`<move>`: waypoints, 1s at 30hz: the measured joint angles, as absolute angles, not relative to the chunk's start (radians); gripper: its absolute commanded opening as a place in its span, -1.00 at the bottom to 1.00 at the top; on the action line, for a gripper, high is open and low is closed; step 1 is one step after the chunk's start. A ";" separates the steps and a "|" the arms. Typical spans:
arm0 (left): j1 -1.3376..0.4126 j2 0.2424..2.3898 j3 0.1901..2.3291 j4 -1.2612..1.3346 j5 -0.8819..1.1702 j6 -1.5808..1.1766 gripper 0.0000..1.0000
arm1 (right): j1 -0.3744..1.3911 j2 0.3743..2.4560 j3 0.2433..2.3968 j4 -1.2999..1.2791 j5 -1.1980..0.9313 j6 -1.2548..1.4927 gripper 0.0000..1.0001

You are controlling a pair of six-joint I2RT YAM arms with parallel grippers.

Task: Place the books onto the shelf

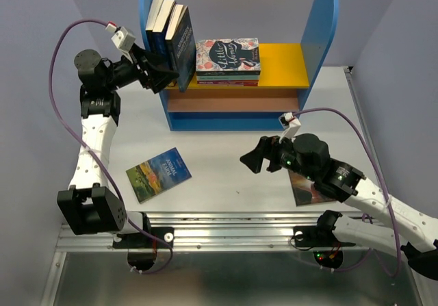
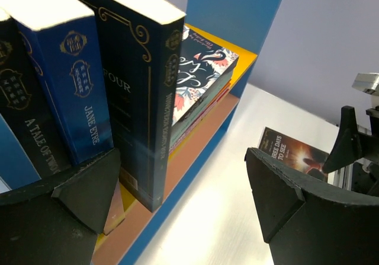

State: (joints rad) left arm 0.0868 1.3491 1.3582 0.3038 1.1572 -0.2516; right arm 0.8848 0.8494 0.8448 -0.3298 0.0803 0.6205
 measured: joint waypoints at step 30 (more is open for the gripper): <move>0.014 1.194 1.277 0.244 0.820 -0.263 0.98 | 0.885 0.818 0.838 -0.328 0.066 0.626 1.00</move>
State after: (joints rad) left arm 0.0139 1.1942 1.2774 0.2440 0.8200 -0.2626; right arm 0.8848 0.8177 0.8383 -0.3279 0.0658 0.6258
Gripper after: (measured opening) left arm 0.986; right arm 0.998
